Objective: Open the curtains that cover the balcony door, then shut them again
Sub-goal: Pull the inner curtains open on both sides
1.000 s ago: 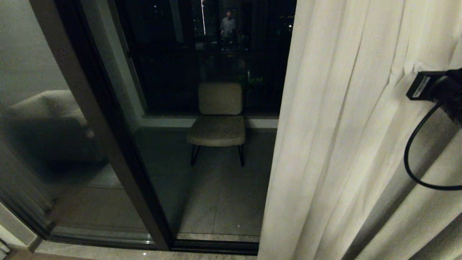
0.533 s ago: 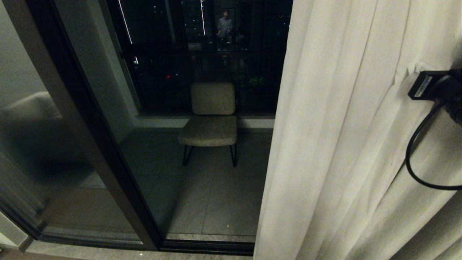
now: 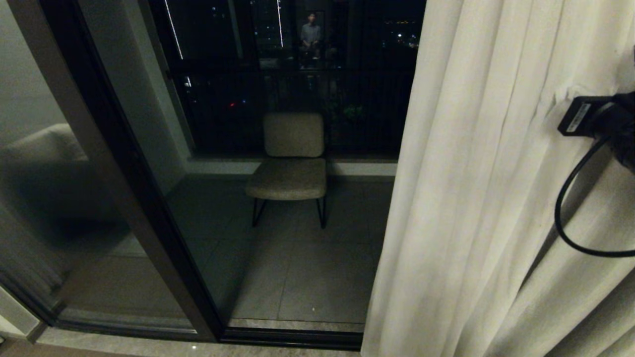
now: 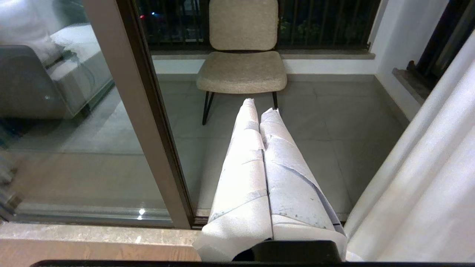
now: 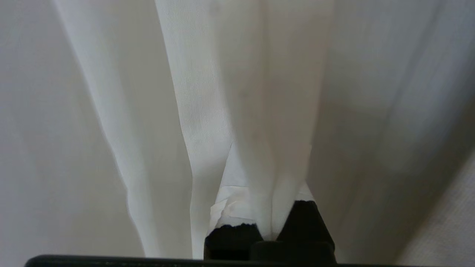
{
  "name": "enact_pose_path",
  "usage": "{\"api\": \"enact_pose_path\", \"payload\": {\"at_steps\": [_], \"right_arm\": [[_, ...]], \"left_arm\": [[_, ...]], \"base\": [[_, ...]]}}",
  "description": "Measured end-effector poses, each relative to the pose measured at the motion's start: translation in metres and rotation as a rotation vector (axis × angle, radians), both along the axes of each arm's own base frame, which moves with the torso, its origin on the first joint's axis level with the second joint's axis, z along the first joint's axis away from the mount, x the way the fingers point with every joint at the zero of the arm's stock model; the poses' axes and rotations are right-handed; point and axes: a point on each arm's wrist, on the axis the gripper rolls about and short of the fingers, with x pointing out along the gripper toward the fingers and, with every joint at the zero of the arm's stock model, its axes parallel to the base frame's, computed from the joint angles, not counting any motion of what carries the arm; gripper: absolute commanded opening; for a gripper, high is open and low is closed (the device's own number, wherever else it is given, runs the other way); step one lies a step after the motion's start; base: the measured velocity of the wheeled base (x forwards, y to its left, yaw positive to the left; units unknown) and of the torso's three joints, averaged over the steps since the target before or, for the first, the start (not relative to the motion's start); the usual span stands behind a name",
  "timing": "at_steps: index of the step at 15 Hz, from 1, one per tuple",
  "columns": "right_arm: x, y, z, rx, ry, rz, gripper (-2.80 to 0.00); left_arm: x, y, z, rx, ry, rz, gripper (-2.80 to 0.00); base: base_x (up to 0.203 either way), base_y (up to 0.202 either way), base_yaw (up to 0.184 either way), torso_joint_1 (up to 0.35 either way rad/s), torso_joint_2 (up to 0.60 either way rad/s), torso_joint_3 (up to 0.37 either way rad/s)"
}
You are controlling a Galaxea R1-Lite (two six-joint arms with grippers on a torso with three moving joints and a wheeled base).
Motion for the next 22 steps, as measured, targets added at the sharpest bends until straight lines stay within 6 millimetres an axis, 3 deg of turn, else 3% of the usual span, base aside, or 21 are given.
{"api": "enact_pose_path", "payload": {"at_steps": [7, 11, 17, 22], "right_arm": [[0.003, 0.001, 0.016, -0.018, -0.059, 0.073, -2.8], [0.013, -0.019, 0.041, -0.034, -0.134, 0.033, -2.8], [0.021, -0.098, 0.064, -0.077, -0.192, -0.107, -2.8], [0.004, -0.179, 0.068, -0.109, -0.196, -0.252, -2.8]], "left_arm": [[0.0, 0.0, 0.0, 0.0, 0.0, 0.0, -2.8], [0.0, 0.0, 0.0, 0.0, 0.0, 0.0, -2.8], [0.0, 0.0, 0.0, 0.0, 0.0, 0.0, -2.8], [0.0, 0.0, 0.0, 0.0, 0.0, -0.001, -2.8]], "base": [[0.0, 0.0, 0.0, 0.0, 0.0, 0.0], [0.0, 0.0, 0.0, 0.0, 0.0, 0.0], [0.0, 0.0, 0.0, 0.0, 0.0, 0.0], [0.0, 0.0, 0.0, 0.0, 0.0, 0.0]]}}
